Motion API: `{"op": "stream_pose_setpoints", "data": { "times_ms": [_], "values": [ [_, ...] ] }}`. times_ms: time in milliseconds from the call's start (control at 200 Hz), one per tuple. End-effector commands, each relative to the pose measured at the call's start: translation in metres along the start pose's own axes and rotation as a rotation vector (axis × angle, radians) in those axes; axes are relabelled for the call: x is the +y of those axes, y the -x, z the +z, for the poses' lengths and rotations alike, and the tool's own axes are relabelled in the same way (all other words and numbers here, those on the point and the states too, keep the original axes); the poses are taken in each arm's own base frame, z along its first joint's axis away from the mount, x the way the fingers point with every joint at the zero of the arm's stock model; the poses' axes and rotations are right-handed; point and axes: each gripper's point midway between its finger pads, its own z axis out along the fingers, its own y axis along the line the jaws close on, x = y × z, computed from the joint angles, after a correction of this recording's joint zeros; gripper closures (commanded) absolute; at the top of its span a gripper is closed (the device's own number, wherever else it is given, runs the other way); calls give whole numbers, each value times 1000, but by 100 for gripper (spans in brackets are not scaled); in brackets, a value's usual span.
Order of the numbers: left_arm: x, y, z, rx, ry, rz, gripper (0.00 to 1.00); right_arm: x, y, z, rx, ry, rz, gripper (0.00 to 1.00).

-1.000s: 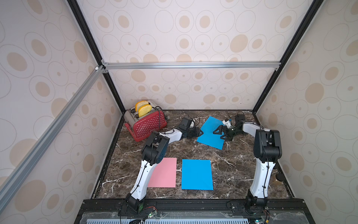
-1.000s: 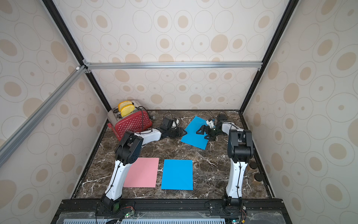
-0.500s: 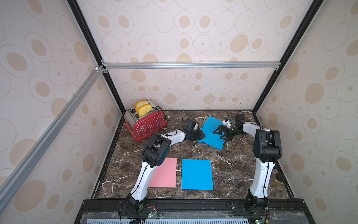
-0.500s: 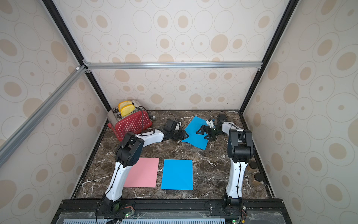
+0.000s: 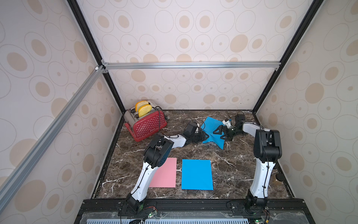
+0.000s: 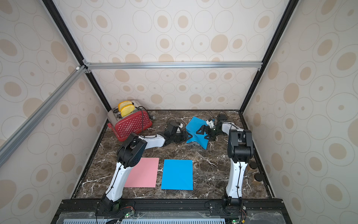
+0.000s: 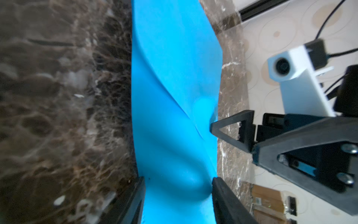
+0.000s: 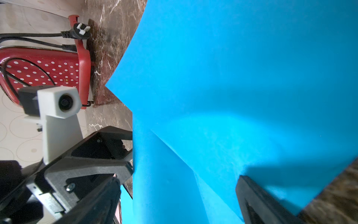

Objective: Sort the scattered colored papers by color
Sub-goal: Pick up the colored paper from the center of the board.

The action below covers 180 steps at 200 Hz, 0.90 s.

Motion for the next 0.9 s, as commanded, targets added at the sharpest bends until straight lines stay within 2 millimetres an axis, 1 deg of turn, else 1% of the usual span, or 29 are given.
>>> {"op": "stream_pose_setpoints", "data": {
  "times_ms": [0, 95, 220, 330, 391, 436, 501, 601, 656, 836, 896],
  "values": [
    [11, -16, 11, -12, -100, -116, 40, -24, -35, 17, 105, -57, 103, 0],
    [-4, -7, 13, -16, -179, -91, 39, -24, -36, 17, 107, -58, 105, 0],
    [-18, 15, 14, -45, -246, -66, 38, -25, -36, 17, 109, -60, 107, 0],
    [-12, 42, 15, -52, -199, -28, 39, -26, -36, 18, 110, -60, 107, 0],
    [1, 47, 18, -15, -128, -18, 40, -26, -37, 19, 112, -60, 106, 0],
    [12, 46, 20, 28, -54, -2, 41, -27, -37, 19, 113, -62, 108, 0],
    [28, 41, 23, 85, 38, 41, 42, -27, -37, 20, 115, -61, 111, 0],
    [53, 35, 18, 133, 193, 90, 42, -28, -37, 20, 116, -60, 109, 0],
    [61, 34, 16, 144, 239, 107, 42, -28, -38, 20, 118, -62, 110, 0],
    [76, 25, 18, 177, 280, 115, 41, -30, -39, 22, 123, -63, 115, 0],
    [81, 22, 11, 199, 323, 118, 42, -30, -39, 21, 122, -63, 115, 0]
  ]
}}
